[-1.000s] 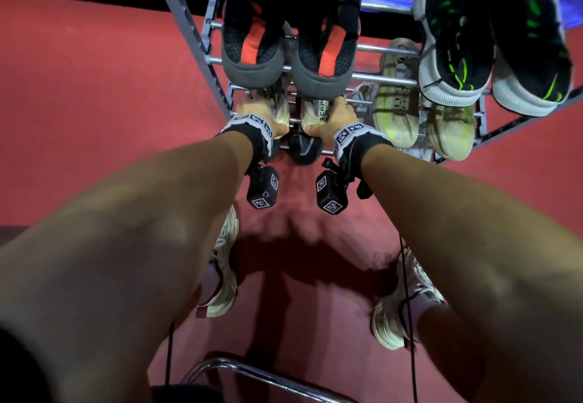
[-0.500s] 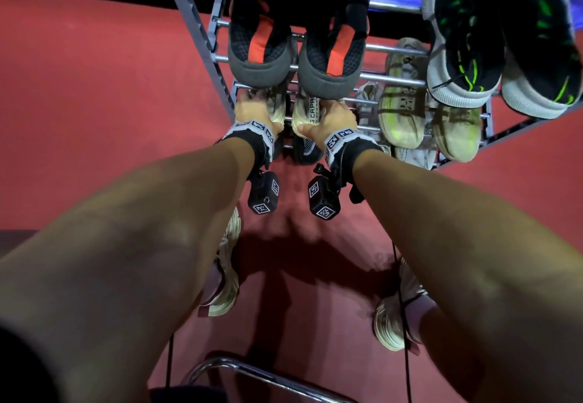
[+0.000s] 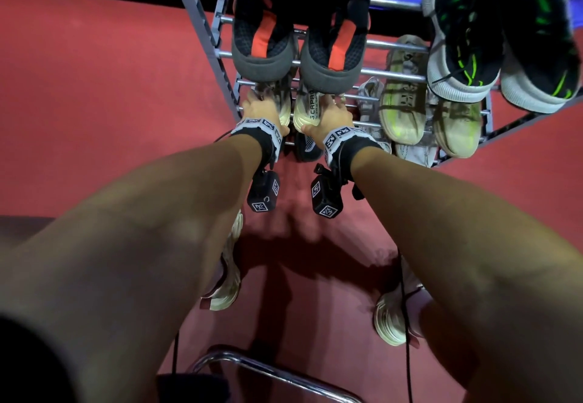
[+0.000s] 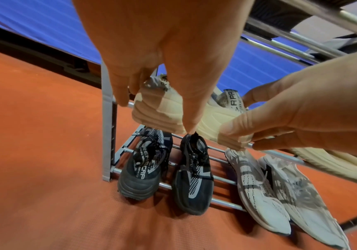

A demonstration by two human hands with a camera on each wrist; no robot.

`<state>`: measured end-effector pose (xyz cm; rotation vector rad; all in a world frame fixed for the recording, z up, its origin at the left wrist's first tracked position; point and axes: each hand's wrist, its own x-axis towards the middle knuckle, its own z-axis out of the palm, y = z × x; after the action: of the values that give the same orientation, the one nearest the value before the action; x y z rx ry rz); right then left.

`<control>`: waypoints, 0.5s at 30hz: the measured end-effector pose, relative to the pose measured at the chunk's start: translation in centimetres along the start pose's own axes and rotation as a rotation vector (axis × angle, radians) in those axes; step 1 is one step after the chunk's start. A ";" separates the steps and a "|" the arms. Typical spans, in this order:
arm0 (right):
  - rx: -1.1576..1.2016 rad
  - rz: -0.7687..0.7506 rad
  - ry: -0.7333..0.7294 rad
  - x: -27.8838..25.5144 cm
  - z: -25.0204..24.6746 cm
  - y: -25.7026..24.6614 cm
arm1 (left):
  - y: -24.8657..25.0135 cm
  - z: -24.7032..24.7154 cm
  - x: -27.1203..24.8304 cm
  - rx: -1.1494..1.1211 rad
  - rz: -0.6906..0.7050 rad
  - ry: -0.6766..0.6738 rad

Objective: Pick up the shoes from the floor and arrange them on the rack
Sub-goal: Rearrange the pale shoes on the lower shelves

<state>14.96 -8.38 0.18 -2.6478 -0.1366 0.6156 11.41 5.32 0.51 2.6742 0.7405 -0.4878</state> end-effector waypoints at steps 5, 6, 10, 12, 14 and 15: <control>-0.001 -0.062 0.060 -1.4 -0.7 1.0 | 0.2 -0.2 -1.9 0.019 0.172 0.124; 0.007 -0.078 0.073 -1.8 -0.9 1.4 | 0.5 -0.3 -2.3 0.019 0.220 0.147; -0.031 -0.074 0.071 -2.9 -2.2 3.5 | 2.4 -0.5 -4.1 0.111 0.332 0.225; -0.055 -0.059 0.066 -3.5 -2.8 4.8 | 3.5 -0.4 -5.0 0.156 0.346 0.219; -0.076 -0.059 0.067 -4.0 -3.2 6.1 | 4.5 -0.3 -5.5 0.169 0.376 0.198; -0.085 -0.057 0.080 -4.2 -3.4 7.0 | 5.2 -0.2 -5.9 0.161 0.392 0.187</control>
<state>12.67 -16.75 1.74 -2.7350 -0.2187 0.4946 9.53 -1.33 4.15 2.9439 0.2137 -0.2046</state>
